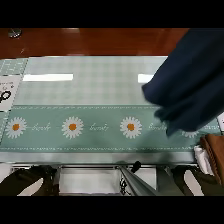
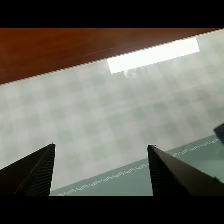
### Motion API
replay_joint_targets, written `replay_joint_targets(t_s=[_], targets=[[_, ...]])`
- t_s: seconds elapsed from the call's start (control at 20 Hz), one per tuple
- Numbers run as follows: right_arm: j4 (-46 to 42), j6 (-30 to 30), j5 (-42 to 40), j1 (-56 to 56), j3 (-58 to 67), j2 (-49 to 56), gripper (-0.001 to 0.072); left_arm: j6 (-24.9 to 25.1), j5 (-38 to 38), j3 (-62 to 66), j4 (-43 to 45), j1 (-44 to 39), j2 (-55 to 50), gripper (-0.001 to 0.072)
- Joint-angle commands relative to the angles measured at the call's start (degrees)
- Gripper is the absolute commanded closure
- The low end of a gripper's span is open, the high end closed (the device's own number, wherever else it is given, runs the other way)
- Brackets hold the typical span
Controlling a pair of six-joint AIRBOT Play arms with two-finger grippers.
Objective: Fold the shirts.
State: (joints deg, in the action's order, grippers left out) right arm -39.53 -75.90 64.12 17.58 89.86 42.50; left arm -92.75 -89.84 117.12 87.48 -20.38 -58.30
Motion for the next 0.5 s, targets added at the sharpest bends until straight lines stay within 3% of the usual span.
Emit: replay_joint_targets(t_s=[0.0,0.2,0.45], targets=[[1.2,-1.7,11.1,-3.7,-0.5,1.3,0.0694,-0.1,-3.7,0.7,-0.5,0.0,2.5,0.0008],[-9.4,-6.9,4.5,-24.7,-8.1,5.3,0.0694,-1.0,-4.0,-2.1,-0.5,0.0,2.2,0.0008],[-26.5,-13.5,-16.4,-56.8,-18.2,19.2,0.0693,-1.0,-5.4,-7.1,-0.5,0.0,2.2,0.0007]])
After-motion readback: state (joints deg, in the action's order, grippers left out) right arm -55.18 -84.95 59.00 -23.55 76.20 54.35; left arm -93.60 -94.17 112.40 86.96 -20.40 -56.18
